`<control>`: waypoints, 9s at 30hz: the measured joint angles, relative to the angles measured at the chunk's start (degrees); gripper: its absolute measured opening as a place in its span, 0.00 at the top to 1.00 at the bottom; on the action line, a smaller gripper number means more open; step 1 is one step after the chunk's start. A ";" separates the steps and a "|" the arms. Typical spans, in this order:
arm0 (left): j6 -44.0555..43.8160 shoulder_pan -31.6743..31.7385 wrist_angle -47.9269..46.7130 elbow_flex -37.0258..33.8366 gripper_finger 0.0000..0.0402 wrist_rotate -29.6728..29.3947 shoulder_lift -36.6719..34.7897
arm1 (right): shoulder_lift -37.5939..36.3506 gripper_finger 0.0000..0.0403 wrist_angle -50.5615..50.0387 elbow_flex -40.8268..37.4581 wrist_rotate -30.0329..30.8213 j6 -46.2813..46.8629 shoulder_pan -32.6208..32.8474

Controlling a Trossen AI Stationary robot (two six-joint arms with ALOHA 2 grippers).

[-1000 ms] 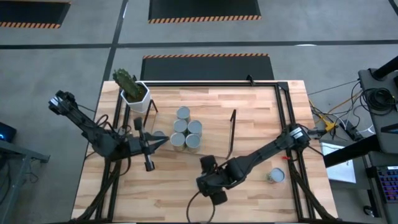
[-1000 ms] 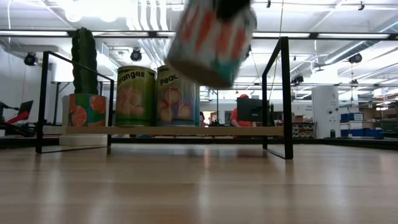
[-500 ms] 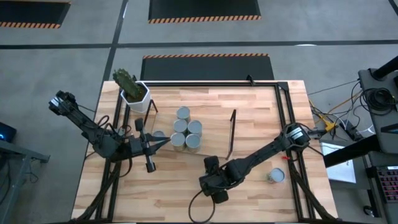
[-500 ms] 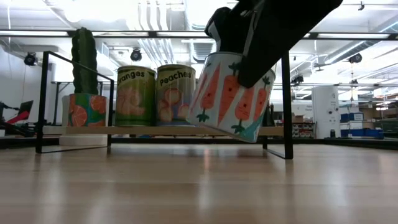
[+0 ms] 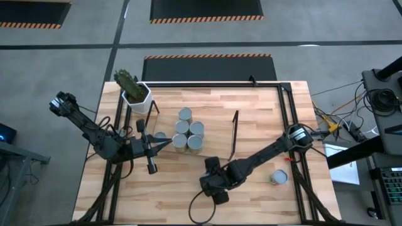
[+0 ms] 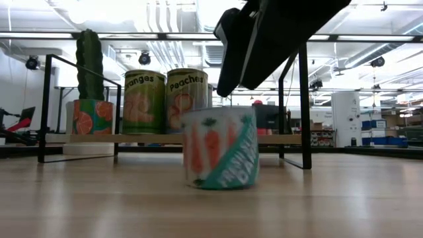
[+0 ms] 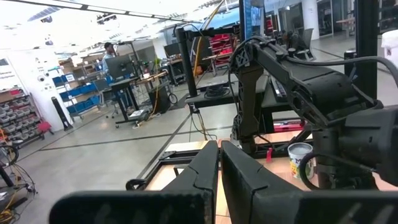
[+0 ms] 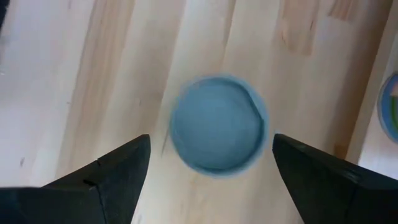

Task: Pick and place cans onto a shelf
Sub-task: Put the canned carrots on the shelf

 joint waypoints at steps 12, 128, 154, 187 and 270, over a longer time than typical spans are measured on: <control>-3.43 0.00 -0.15 -0.04 1.00 2.42 0.16 | -8.73 0.18 -3.88 -0.89 11.09 -1.78 3.30; -27.45 14.20 -68.14 52.85 0.30 52.08 57.59 | -57.77 0.19 41.03 -48.86 22.15 -26.59 12.01; -19.36 34.37 -101.15 52.58 0.30 42.84 27.07 | -57.77 0.19 41.53 -48.86 22.19 -26.59 11.98; -12.61 49.22 -82.61 21.91 0.26 42.58 23.71 | -57.79 0.19 40.21 -48.86 22.63 -25.62 11.94; -13.53 54.25 -72.06 13.29 1.00 36.00 22.99 | -57.79 0.19 39.95 -48.95 22.61 -24.75 11.47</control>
